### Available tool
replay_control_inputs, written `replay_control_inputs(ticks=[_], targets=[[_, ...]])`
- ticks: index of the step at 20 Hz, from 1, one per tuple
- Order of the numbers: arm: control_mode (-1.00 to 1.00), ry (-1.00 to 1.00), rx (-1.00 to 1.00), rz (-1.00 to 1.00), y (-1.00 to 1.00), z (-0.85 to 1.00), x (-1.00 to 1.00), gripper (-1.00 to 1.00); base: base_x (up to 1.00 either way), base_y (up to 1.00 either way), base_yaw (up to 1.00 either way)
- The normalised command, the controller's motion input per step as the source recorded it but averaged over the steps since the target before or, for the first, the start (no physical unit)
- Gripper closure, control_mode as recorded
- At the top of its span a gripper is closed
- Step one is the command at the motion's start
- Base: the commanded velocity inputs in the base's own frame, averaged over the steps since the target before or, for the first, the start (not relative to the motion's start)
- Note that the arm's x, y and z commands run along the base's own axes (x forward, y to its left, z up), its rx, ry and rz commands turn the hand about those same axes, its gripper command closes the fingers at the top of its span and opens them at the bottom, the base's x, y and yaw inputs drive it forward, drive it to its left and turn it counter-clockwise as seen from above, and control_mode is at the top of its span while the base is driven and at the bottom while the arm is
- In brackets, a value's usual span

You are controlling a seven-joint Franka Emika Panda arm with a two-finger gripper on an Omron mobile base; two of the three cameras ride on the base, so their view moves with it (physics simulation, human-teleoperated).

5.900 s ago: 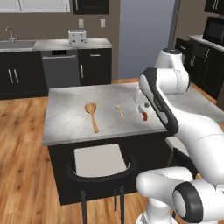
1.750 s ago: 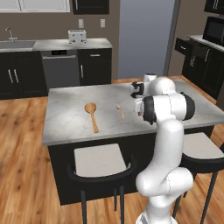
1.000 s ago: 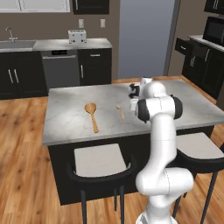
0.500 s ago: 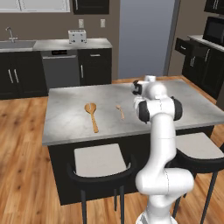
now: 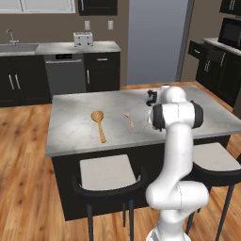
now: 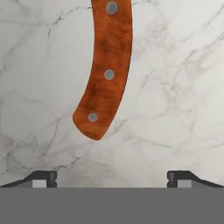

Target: Pick up the metallic utensils from the counter and place them in the open drawer. Make sure not to pick up any wooden utensils.

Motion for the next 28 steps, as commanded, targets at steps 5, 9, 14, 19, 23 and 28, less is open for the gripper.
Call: replay_control_inputs(ticks=[5, 9, 14, 19, 23, 28], targets=[[-1.00, -0.01, -0.01, -0.01, 0.12, 0.12, 0.21, -1.00, 0.00, 0.00, 0.00], [-1.00, 0.00, 0.00, -0.05, 0.00, 0.10, 0.31, -1.00, 0.00, 0.00, 0.00], [-1.00, 0.00, 0.00, -0.04, -0.02, 0.00, 0.10, -1.00, 0.00, 0.00, 0.00], [-1.00, 0.01, 0.00, -0.04, 0.00, -0.03, 0.34, -1.00, 0.00, 0.00, 0.00], [-1.00, 0.01, 0.00, -0.01, 0.00, -0.07, 0.29, -1.00, 0.00, 0.00, 0.00], [-1.00, 0.01, 0.00, 0.00, -0.02, -0.15, 0.11, -1.00, 0.00, 0.00, 0.00]])
